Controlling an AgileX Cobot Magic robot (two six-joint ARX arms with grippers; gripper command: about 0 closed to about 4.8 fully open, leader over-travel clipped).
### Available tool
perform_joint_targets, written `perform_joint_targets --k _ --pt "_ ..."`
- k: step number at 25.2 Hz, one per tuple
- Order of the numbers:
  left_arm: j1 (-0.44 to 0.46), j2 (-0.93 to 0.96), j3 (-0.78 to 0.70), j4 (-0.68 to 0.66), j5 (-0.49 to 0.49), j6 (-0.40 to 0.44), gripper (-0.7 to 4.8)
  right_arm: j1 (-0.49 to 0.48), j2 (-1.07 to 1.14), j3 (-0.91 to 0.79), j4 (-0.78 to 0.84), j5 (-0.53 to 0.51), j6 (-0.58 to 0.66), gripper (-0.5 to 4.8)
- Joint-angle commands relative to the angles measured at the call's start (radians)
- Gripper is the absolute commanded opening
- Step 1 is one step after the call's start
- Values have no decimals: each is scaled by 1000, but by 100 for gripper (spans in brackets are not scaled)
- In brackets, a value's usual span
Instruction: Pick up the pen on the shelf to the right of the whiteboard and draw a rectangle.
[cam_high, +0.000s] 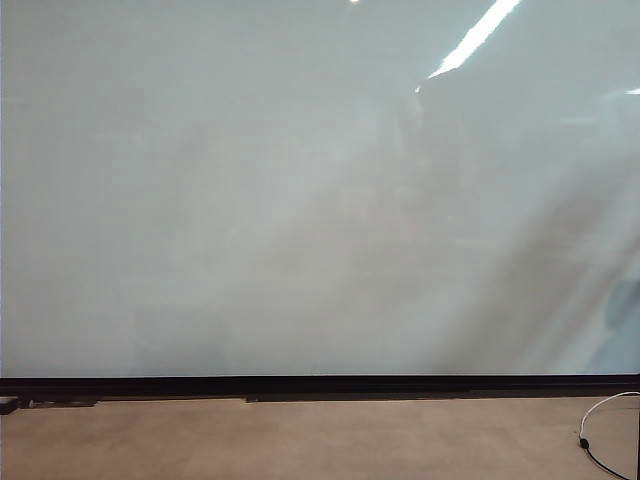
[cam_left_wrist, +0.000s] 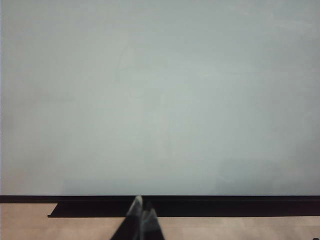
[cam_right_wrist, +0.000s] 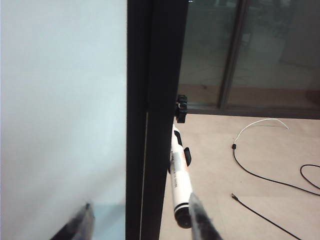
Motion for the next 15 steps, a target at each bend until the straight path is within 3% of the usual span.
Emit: perform_joint_targets --k 1,15 --pt "0 0 3 6 2 4 -5 -1 60 26 57 -23 -2 259" --pt "0 0 3 6 2 4 -4 -53 248 115 179 -134 11 275"
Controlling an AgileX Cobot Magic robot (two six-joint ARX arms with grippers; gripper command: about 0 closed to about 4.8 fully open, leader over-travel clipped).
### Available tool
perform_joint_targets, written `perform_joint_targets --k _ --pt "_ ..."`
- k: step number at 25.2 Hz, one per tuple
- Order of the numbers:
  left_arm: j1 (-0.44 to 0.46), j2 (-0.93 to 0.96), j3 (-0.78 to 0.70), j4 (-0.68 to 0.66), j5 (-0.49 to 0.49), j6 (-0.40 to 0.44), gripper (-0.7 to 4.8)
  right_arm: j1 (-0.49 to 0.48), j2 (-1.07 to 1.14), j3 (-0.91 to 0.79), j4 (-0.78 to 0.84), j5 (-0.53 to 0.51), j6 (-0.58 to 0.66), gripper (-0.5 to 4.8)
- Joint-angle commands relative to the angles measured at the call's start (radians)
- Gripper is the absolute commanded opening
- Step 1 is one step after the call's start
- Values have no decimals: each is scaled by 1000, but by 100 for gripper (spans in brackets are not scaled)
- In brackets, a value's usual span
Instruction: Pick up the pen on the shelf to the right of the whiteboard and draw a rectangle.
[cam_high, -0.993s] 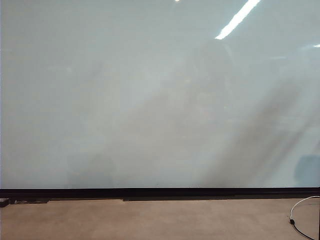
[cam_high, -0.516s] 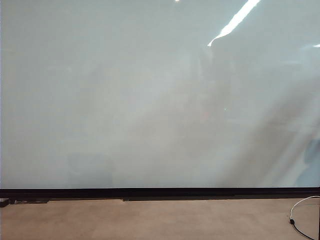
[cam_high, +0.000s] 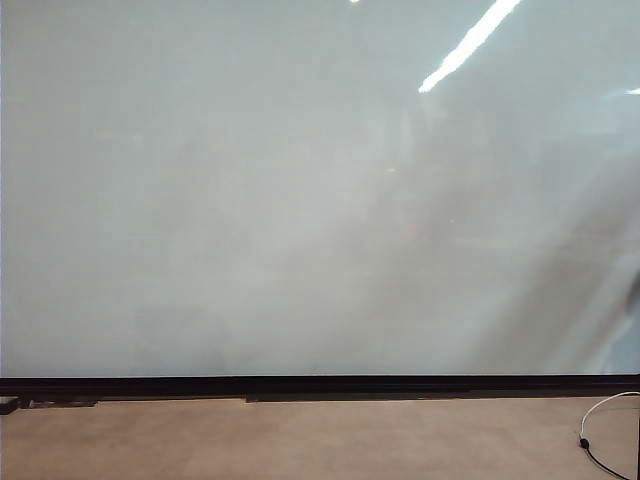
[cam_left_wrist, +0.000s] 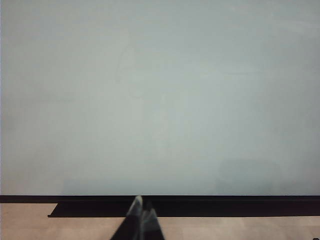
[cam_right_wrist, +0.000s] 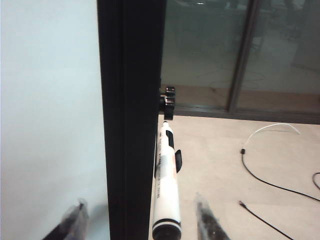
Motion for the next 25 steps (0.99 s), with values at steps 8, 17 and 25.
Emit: perform_joint_targets --k 8,17,25 --pt "0 0 3 6 2 4 -4 -16 132 71 104 -60 28 275" --pt "0 0 3 6 2 4 -4 -16 246 140 171 -80 69 274" --pt "0 0 3 6 2 4 -4 -15 254 160 171 -83 78 274"
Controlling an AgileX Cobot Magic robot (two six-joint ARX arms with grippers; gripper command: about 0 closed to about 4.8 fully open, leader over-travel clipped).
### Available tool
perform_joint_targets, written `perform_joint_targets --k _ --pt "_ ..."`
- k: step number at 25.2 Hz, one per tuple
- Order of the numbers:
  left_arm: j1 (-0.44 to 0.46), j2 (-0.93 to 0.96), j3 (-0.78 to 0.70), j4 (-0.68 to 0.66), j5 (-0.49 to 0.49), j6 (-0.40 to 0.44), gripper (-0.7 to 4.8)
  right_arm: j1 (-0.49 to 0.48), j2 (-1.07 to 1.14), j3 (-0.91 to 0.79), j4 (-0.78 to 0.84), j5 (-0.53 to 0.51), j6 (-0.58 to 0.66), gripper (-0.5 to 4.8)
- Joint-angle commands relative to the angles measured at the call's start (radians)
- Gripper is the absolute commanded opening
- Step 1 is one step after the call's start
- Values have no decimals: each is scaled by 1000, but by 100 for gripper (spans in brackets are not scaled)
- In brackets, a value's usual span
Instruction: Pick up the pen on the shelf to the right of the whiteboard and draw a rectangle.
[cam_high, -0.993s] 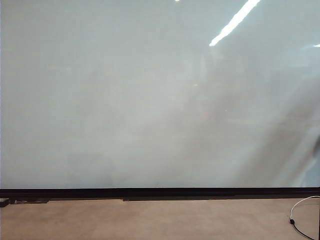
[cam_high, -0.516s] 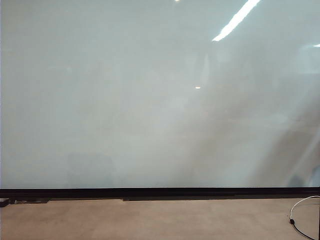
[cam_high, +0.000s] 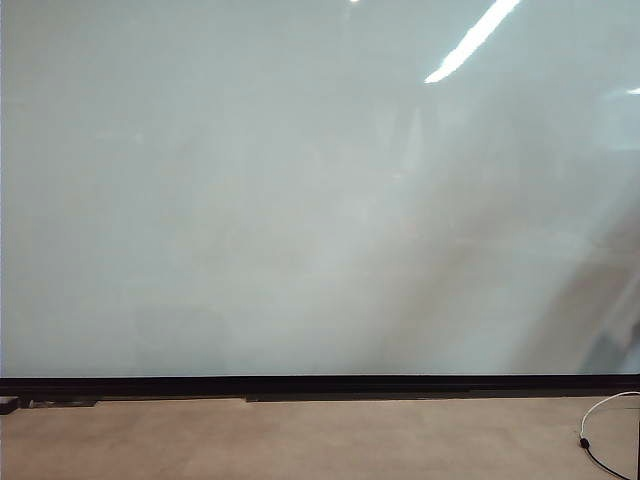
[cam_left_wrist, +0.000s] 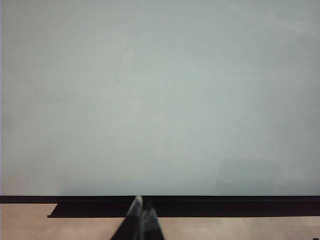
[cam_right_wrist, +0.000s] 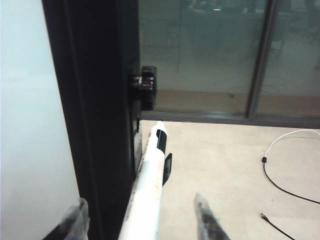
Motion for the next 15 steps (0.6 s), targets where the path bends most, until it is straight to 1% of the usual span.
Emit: perform_joint_targets --k 1,9,11,15 --pt "0 0 3 6 2 4 -4 0 -5 13 21 -7 12 274" --pt "0 0 3 6 2 4 -4 0 3 21 21 -8 32 274" --pt "0 0 3 6 2 4 -4 0 20 35 21 -34 44 274" --pt "0 0 3 6 2 4 -4 0 33 48 26 -49 57 274"
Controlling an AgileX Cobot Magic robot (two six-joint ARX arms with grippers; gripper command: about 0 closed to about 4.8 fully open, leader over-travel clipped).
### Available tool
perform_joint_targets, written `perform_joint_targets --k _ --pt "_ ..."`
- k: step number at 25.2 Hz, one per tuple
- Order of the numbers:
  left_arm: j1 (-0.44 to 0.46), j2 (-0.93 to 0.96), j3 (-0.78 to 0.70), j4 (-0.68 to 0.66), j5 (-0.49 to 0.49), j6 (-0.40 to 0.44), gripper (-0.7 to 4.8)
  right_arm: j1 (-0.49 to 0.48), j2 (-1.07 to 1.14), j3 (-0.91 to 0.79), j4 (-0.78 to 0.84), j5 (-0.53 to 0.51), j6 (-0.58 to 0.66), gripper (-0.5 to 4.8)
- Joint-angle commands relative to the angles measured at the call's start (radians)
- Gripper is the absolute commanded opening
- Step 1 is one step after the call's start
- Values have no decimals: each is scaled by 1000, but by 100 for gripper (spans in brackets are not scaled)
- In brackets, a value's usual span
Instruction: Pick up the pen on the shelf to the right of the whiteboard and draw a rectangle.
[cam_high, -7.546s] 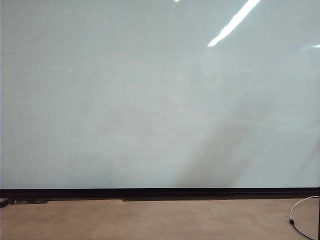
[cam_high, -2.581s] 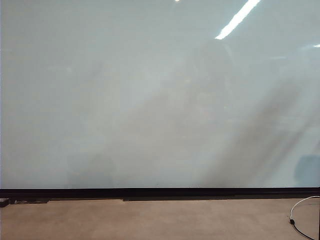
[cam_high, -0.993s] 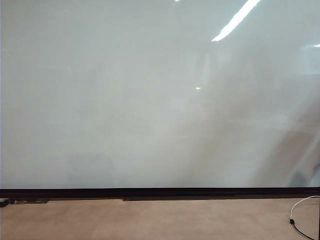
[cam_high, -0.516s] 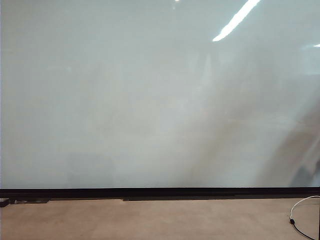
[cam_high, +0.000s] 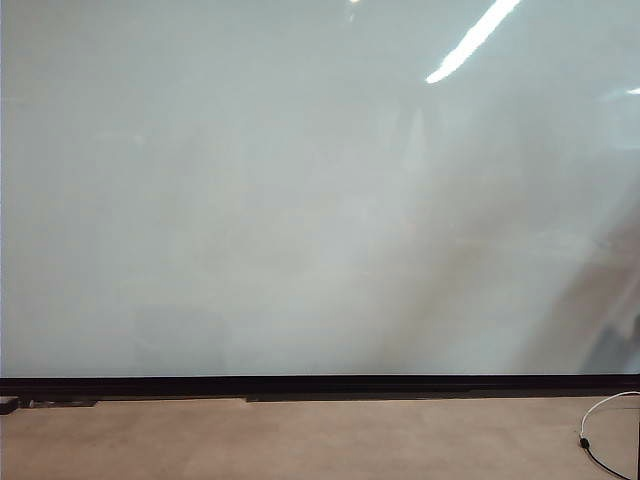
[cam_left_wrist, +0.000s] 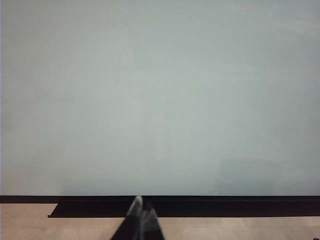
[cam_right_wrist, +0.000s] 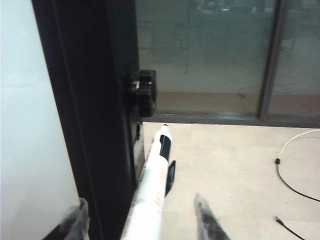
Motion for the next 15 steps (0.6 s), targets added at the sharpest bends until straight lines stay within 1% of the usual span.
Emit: perform_joint_targets --k 1,7,8,10,15 --pt "0 0 3 7 2 5 -4 0 -1 7 24 -12 14 274" --pt "0 0 3 6 2 5 -4 0 5 27 25 -24 23 269" --pt "0 0 3 6 2 5 -4 0 12 36 24 -38 30 269" --pt "0 0 3 7 2 5 -4 0 17 40 24 -37 34 261" --pt "0 0 3 6 2 5 -4 0 24 41 24 -38 39 261"
